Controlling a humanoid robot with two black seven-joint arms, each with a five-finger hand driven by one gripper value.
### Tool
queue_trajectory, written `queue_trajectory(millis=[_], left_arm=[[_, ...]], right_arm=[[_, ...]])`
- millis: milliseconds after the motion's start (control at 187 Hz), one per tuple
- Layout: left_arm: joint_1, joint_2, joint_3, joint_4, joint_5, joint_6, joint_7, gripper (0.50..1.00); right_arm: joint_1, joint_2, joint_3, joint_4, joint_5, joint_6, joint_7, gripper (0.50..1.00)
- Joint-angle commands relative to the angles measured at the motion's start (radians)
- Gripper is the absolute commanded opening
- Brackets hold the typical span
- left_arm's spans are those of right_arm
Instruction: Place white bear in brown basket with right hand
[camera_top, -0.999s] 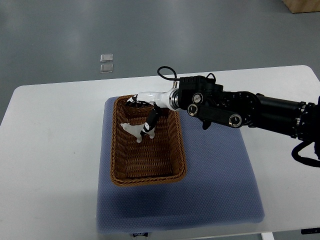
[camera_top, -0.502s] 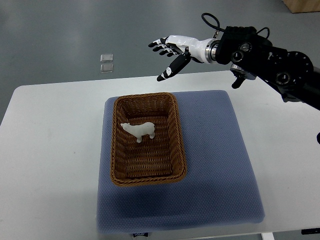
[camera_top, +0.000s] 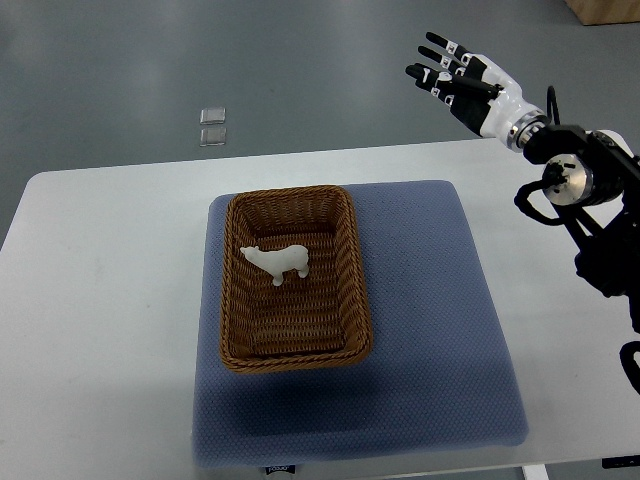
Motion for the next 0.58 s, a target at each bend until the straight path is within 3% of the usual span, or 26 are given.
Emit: queue_trajectory(millis=[0, 192, 289, 577], left_arm=[[0.0, 0.0, 0.0, 0.0, 0.0, 0.0, 0.0, 1.0], [0.0, 0.0, 0.002, 0.0, 0.0, 0.002, 0.0, 1.0], [0.0, 0.0, 0.002, 0.0, 0.0, 0.002, 0.0, 1.0], [0.0, 0.0, 0.002, 0.0, 0.0, 0.0, 0.0, 1.0]], right_arm=[[-0.036, 0.029, 0.028, -0.065, 0.141, 0.0, 0.077, 0.93], [-0.037, 0.096, 0.027, -0.209, 0.307, 0.017, 0.149, 0.93], [-0.046, 0.11, 0.027, -0.214, 0.331, 0.035, 0.179, 0.93], [-0.052, 0.141, 0.025, -0.214, 0.338, 0.054, 0.18, 0.93]])
